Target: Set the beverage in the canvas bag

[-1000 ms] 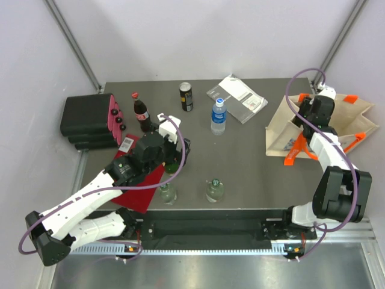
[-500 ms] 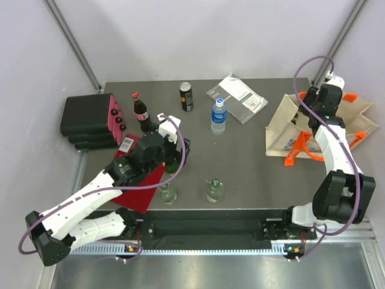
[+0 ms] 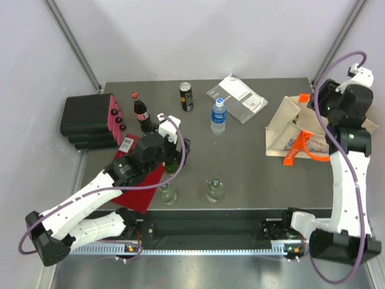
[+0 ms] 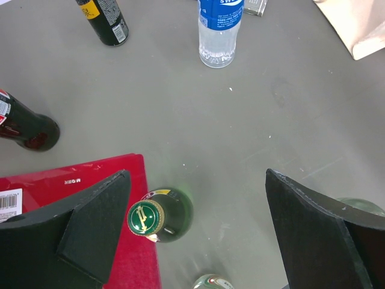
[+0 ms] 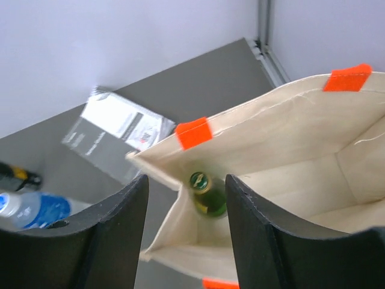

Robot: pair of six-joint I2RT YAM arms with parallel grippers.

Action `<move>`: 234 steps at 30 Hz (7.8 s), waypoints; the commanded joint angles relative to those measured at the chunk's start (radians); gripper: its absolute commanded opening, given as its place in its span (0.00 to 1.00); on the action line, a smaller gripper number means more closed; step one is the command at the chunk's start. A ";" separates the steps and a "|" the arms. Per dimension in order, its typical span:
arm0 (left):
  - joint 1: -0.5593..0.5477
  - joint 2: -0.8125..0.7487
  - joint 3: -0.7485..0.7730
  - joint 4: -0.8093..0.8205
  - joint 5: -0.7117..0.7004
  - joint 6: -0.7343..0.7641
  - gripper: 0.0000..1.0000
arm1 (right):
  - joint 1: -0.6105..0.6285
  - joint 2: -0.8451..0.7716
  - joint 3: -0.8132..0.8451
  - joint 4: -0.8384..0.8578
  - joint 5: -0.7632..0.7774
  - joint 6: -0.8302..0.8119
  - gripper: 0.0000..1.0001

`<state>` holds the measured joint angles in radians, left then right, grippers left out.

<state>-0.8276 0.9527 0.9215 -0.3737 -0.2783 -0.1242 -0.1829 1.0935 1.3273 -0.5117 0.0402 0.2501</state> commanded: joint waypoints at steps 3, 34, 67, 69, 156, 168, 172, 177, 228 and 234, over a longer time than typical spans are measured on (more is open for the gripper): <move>-0.001 -0.028 -0.003 0.039 0.008 0.009 0.97 | 0.100 -0.136 -0.077 -0.022 -0.195 0.009 0.54; -0.001 -0.117 -0.033 0.075 -0.131 0.024 0.95 | 1.382 -0.178 -0.616 0.303 0.359 0.103 0.89; -0.001 -0.115 -0.032 0.070 -0.122 0.021 0.95 | 1.521 0.126 -0.629 0.265 0.438 0.278 0.59; -0.002 -0.115 -0.032 0.070 -0.119 0.021 0.95 | 1.519 0.118 -0.616 0.239 0.455 0.282 0.40; -0.001 -0.074 -0.016 0.044 -0.073 0.017 0.93 | -0.122 0.355 -0.126 0.504 0.102 -0.100 0.00; -0.001 -0.078 -0.015 0.042 -0.070 0.017 0.93 | -0.121 0.425 -0.128 0.524 0.056 -0.061 0.00; -0.001 -0.081 -0.015 0.044 -0.073 0.017 0.93 | -0.119 0.430 -0.151 0.544 0.053 -0.052 0.00; -0.001 -0.077 -0.015 0.044 -0.070 0.015 0.93 | -0.109 0.445 -0.169 0.549 0.047 -0.043 0.00; -0.001 -0.078 -0.015 0.042 -0.084 0.018 0.93 | -0.096 0.419 -0.057 0.306 0.076 -0.003 0.78; -0.001 -0.078 -0.015 0.039 -0.085 0.017 0.93 | -0.096 0.370 0.019 0.202 0.063 -0.018 0.76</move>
<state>-0.8276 0.8818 0.8818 -0.3592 -0.3561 -0.1055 -0.2836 1.5295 1.2602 -0.2558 0.1108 0.2440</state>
